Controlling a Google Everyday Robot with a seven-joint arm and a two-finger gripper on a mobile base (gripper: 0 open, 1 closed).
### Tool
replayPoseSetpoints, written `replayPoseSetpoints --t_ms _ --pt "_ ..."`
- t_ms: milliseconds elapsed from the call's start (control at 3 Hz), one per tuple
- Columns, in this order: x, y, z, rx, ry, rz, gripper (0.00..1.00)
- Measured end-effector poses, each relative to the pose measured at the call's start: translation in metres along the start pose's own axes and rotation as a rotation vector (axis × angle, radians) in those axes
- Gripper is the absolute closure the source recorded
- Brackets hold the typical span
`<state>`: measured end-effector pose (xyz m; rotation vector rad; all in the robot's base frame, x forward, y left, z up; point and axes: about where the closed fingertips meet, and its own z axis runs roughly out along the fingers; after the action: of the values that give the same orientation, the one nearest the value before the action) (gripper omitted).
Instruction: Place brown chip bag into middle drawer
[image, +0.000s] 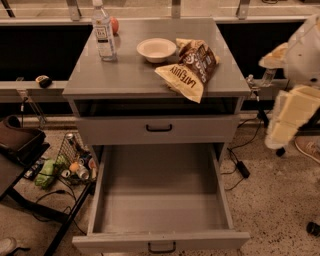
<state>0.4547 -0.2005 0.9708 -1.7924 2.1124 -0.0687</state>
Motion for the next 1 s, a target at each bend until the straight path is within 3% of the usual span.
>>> replayPoseSetpoints --t_ms 333,667,1000 --pt "-0.067 -0.034 0.038 0.036 -0.172 -0.228 0.0" --pt "-0.139 -0.049 0.066 0.07 -0.241 -0.511 0.0" --pt "-0.2 -0.062 0.093 0.117 -0.205 -0.755 0.0"
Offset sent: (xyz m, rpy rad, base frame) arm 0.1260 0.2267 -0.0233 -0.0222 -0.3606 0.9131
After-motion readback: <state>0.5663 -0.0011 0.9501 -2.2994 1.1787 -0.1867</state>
